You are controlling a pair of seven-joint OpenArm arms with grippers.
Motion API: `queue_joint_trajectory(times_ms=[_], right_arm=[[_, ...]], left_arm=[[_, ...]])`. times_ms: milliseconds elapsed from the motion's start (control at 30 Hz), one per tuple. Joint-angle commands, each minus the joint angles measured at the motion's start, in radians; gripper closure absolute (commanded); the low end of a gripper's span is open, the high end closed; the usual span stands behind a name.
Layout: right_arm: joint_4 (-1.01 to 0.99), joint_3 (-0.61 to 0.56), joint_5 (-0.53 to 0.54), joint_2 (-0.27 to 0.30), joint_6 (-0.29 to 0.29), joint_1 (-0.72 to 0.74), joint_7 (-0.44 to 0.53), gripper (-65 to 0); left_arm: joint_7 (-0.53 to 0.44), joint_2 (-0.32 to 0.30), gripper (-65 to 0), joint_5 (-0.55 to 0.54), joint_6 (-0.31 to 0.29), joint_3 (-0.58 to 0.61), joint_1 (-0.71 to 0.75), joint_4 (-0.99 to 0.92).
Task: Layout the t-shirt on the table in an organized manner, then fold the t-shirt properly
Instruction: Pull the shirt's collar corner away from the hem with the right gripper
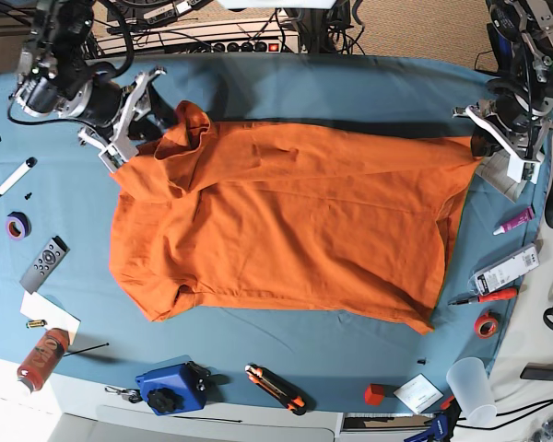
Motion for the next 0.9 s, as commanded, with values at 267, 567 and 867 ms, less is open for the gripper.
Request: queue_joint_trajectory(times_ms=[267, 567, 867], right_arm=[[0.016, -0.213, -0.356, 0.007, -0.007, 0.004, 0.259, -21.9], [0.016, -0.352, -0.508, 0.006, -0.106, 0.004, 0.344, -21.9], [0.016, -0.353, -0.52, 0.007, -0.133, 0.004, 0.342, 0.0]], left_arm=[[-0.037, -0.008, 0.0, -0.011, 0.002, -0.005, -0.002, 0.017], [-0.037, -0.008, 0.0, -0.011, -0.001, -0.005, -0.002, 0.017], [-0.037, -0.008, 0.0, -0.059, -0.005, -0.005, -0.002, 0.017]])
